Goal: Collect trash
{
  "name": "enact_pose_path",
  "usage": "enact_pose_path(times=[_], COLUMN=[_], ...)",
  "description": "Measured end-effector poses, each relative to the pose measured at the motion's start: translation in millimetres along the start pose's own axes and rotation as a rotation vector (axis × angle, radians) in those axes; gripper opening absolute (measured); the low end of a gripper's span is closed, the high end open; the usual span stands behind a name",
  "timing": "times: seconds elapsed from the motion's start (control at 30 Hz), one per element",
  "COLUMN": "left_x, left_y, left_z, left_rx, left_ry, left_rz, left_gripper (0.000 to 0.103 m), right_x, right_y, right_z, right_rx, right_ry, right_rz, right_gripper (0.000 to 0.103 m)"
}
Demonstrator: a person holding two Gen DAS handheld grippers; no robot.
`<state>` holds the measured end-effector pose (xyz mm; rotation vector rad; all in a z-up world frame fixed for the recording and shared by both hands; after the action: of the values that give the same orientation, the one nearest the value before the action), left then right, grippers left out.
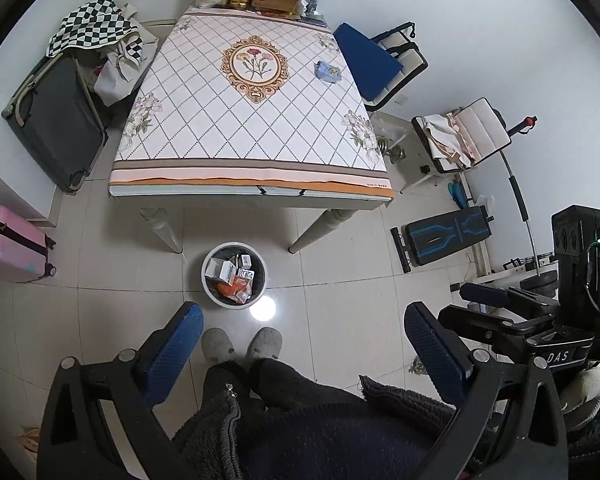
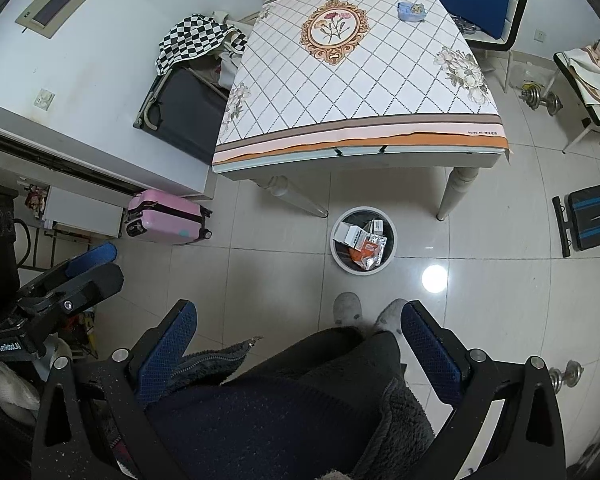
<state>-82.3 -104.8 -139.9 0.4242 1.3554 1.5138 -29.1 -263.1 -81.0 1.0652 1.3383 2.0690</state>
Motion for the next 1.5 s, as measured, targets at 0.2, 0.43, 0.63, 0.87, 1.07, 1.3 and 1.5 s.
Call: enact_pose_path(times=[0.2, 0.43, 0.63, 0.87, 1.07, 1.3, 1.5], left_x=[-1.5, -2.3, -1.3, -0.9, -1.2, -1.8, -1.8], left_y=[-1.1, -4.5, -6.2, -7.9, -8.4, -11.1, -11.1], left_z=[-0.7, -3.3, -3.0, -3.4, -3.3, -5.2, -5.1], left_rx=[0.003, 0.013, 0.018, 0.021, 0.022, 0.028, 0.028], left_ry=[0.003, 0.011, 0.022, 0.025, 0.026, 0.034, 0.034], left_rz=[-0.003, -0.016, -0.027, -0.033, -0.032, -0.042, -0.042], left_gripper=[0.103, 0.103, 0.103, 0.103, 0.103, 0.103, 0.103], right_x=[-5.6, -6.7, -9.8, -12.0, -9.9, -10.1, -11.3], right_y=[0.8, 1.4, 2.1, 3.1, 4.0, 4.3, 4.4], right_z=[-3.7, -4.0, -5.0, -5.8, -4.7, -3.5, -1.4], right_rx=[0.002, 0.002, 0.011, 0.018, 0.020, 0.023, 0.025], right_ry=[0.001, 0.001, 0.003, 0.007, 0.007, 0.001, 0.002], right_rz=[0.002, 0.004, 0.010, 0.014, 0.020, 0.025, 0.025], right_gripper=[0.103, 0.103, 0.103, 0.103, 0.103, 0.103, 0.103])
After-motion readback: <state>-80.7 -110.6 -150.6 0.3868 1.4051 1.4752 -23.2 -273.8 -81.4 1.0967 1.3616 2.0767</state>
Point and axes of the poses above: each gripper's, at about its wrist camera, not at the fingertips, and y roughly against the way its jaws point, x to its left, z to its top, the point moved 3 cm from there along -y, roughly the way its jaws point, and after that the axes turned 3 degrees about y, right-handed, at the moved point
